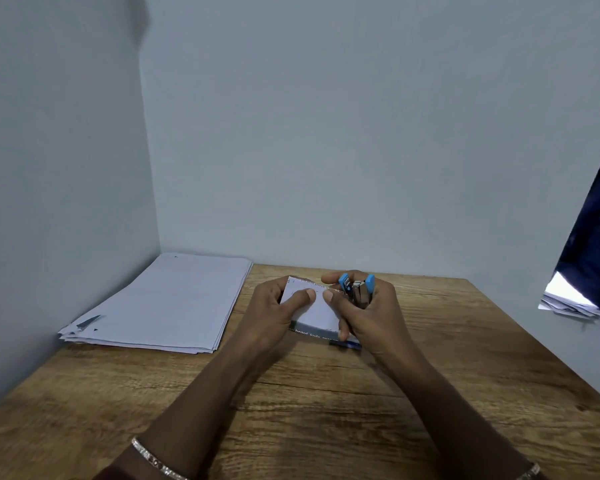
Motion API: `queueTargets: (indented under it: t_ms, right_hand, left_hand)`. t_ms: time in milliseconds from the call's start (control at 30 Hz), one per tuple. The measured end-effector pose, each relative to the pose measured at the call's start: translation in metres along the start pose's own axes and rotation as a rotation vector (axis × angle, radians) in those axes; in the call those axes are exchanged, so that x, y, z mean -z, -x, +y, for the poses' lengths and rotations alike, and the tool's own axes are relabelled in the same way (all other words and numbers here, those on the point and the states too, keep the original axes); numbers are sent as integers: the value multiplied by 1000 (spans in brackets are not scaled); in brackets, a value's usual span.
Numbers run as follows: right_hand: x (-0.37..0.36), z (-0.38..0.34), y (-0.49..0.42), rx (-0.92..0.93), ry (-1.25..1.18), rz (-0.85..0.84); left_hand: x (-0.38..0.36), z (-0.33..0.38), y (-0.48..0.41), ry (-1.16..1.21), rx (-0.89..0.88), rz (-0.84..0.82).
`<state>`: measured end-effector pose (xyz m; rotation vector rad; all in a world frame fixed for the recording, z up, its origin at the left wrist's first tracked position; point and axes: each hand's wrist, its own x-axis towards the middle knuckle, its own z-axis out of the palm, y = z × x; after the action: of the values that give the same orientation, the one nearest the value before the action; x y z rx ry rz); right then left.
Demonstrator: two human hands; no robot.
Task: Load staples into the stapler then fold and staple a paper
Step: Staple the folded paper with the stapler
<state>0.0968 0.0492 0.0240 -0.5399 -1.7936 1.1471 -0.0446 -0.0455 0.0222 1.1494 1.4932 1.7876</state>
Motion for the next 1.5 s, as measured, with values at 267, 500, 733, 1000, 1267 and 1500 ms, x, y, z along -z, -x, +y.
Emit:
queueTargets:
  t_ms: [267, 500, 733, 1000, 1267, 1500]
  right_hand:
    - [7, -5, -4, 125, 170, 126]
    - [2, -5, 2, 248, 345, 21]
    - [1, -4, -1, 73, 261, 203]
    - [2, 2, -13, -588, -193, -107]
    - [1, 0, -4, -380, -256, -260]
    - [2, 3, -4, -425, -424, -248]
  left_hand:
    - [14, -3, -12, 160, 227, 267]
    - [8, -6, -8, 382, 456, -63]
    - [13, -8, -12, 452, 318, 114]
    - [10, -7, -10, 442, 283, 81]
    - [6, -10, -10, 391, 235, 39]
    - [3, -11, -7, 332, 156, 14]
